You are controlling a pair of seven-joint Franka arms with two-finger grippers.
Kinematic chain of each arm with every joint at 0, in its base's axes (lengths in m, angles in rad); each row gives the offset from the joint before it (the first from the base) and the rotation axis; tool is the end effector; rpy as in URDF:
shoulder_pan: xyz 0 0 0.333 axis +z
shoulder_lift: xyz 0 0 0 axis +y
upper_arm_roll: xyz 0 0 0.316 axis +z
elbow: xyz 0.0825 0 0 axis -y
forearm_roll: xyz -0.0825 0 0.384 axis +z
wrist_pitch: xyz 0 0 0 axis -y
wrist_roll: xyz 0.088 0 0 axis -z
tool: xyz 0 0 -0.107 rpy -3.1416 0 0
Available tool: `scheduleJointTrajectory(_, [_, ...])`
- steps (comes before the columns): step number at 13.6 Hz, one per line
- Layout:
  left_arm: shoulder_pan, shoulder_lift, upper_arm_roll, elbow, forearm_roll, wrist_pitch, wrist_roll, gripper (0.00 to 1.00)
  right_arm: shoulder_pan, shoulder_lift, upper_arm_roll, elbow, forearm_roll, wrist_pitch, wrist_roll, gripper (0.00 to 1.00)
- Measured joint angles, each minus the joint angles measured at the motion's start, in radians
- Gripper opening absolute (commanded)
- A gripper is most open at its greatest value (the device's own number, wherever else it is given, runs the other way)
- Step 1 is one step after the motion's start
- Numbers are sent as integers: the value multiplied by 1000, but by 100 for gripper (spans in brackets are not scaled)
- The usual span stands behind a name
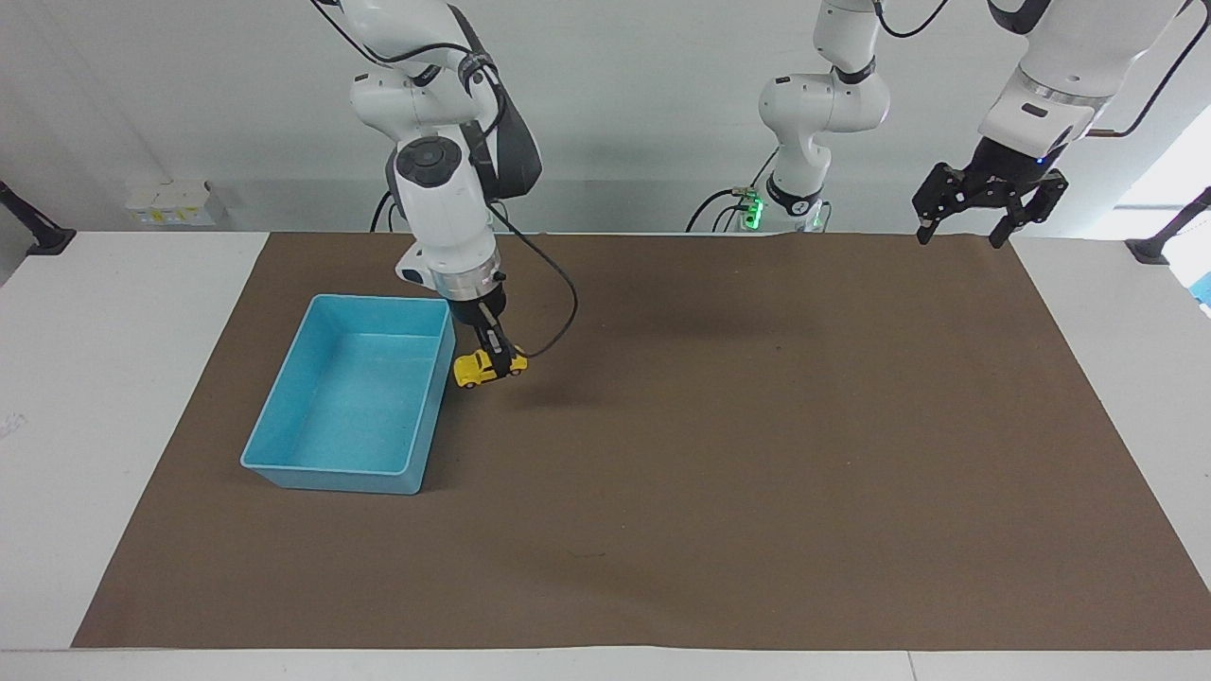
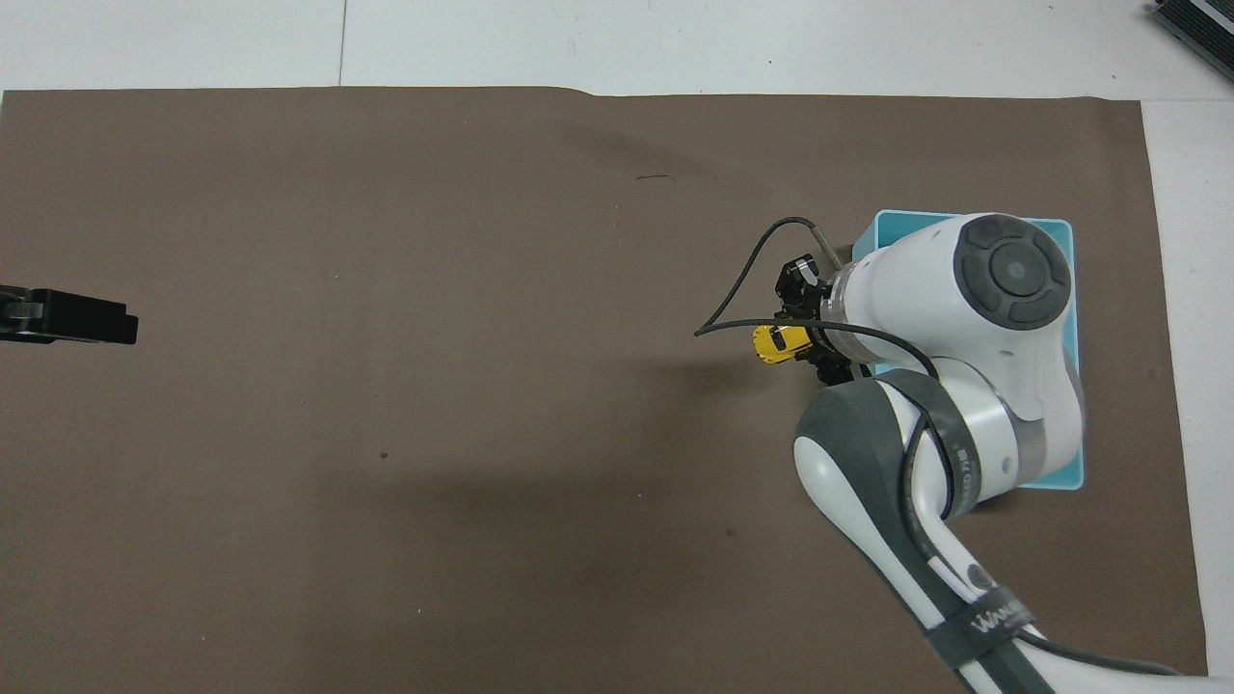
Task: Wind up and store yellow beetle car
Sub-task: 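Lift the car and lower it into the blue box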
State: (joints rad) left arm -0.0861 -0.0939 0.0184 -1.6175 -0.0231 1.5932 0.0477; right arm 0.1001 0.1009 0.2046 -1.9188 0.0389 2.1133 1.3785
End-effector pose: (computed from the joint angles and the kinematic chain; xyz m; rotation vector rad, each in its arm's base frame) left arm 0.5261 -0.0376 0.6553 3.1090 -0.1801 0.1080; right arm 0.5661 0.1768 0.4497 -2.5909 1.5783 -0.0347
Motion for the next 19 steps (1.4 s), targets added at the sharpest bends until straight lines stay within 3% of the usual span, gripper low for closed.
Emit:
scheduleJointTrajectory(6, [0, 0, 0, 0, 0, 0, 0, 100, -108, -47, -5, 3, 88, -82, -337, 0])
scheduleJointTrajectory(19, [0, 0, 0, 0, -1, -3, 0, 100, -311, -51, -10, 4, 92, -213, -1023, 0])
